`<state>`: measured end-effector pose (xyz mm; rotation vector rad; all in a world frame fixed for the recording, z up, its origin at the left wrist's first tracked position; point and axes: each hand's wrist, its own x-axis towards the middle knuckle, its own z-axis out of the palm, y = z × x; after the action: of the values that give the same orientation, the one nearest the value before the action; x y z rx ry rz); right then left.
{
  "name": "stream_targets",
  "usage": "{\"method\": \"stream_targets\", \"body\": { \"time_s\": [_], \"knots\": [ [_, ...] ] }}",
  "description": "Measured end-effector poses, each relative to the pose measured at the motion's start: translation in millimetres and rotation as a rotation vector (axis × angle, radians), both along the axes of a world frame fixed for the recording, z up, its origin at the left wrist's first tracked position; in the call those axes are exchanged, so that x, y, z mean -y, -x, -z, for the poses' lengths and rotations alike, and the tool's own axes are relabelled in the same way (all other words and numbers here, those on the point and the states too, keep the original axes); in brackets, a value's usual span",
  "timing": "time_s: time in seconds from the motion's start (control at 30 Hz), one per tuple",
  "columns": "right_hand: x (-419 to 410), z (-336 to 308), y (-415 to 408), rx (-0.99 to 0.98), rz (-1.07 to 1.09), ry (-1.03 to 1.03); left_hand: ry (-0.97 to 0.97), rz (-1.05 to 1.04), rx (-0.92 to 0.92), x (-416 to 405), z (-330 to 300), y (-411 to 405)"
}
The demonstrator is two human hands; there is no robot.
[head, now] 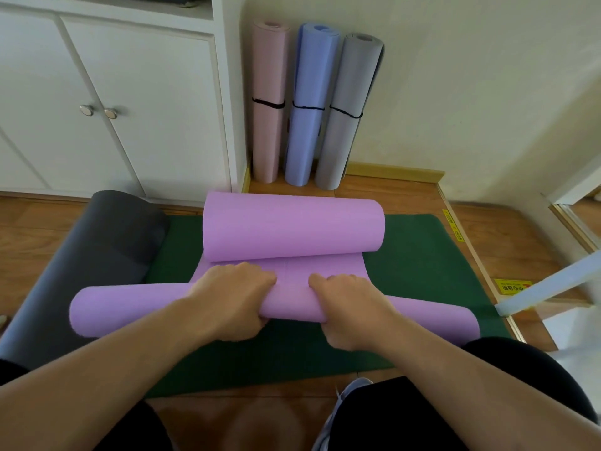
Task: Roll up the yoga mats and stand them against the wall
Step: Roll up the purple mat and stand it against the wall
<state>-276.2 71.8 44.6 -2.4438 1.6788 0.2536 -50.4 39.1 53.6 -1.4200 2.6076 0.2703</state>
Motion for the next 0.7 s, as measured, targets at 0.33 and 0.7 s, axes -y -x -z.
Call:
{"method": "stream_targets", "body": {
  "time_s": [0.33,0.7],
  "knots": [
    [-3,-8,-3,-0.007,-0.072,0.231,-0.076,-0.059,-0.023,7,-2,5],
    [6,-12,-1,0.01,-0.031,0.139,0.094,-0.015,-0.042,-1,7,10]
  ]
}}
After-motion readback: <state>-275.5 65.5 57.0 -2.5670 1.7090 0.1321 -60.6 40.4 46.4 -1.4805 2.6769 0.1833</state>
